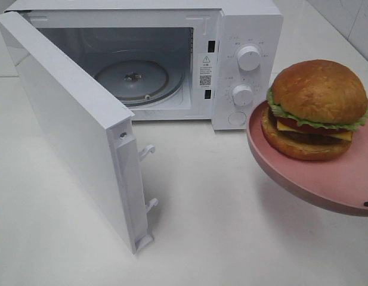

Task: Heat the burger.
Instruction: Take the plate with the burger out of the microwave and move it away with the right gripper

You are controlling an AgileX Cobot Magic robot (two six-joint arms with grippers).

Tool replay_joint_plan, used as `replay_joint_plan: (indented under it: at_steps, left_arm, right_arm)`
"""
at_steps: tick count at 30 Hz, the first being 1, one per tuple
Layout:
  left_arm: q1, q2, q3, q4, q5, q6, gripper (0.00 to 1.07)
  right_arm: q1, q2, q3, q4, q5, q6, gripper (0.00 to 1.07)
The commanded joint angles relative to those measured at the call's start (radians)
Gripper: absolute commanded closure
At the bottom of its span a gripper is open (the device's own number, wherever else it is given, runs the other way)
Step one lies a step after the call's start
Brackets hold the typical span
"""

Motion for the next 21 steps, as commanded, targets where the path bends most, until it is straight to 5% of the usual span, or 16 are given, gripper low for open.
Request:
replay_joint_plan:
  at_steps: [1, 21]
  left_arm:
    - [0.001, -0.006, 0.001, -0.001, -0.007, 0.002, 0.06]
    - [0.001, -0.006, 0.001, -0.001, -0.007, 0.002, 0.06]
  right_arm:
    - [-0.002, -0.036, -0.003, -0.062, -0.017, 0.111, 1.07]
    - [-0.002, -0.033, -0.003, -0.31, 0.144, 0.578, 1.07]
